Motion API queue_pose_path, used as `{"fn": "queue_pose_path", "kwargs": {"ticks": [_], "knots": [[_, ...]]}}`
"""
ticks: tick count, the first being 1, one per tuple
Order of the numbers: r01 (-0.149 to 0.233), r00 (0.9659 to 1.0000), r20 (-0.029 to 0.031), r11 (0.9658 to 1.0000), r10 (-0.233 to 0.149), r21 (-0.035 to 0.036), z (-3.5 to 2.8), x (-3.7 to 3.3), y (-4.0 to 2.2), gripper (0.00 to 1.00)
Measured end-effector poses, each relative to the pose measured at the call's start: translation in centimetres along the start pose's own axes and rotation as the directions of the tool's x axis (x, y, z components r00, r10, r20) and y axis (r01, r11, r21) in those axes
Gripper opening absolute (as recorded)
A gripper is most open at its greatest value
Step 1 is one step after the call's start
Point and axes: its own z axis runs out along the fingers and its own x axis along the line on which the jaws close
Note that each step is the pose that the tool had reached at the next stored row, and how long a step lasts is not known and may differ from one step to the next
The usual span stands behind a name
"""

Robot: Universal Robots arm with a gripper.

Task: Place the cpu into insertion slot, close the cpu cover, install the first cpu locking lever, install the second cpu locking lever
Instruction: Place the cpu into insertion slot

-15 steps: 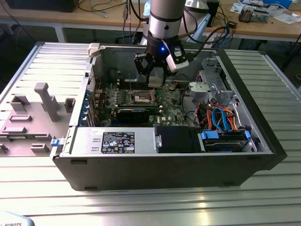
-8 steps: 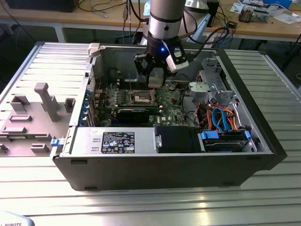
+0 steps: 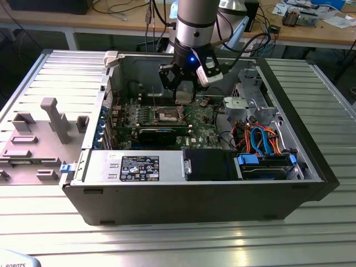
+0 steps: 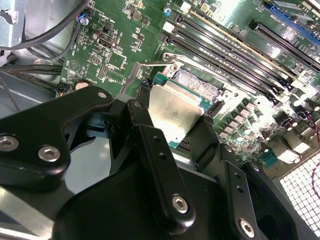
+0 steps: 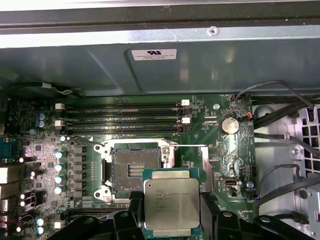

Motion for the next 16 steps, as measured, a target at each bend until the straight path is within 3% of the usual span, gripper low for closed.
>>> {"fn": "queue_pose_path", "kwargs": {"ticks": [16], "knots": [[0.0,1.0,0.0,1.0,0.0,0.0,0.39,-0.01,-0.05,0.55]]}}
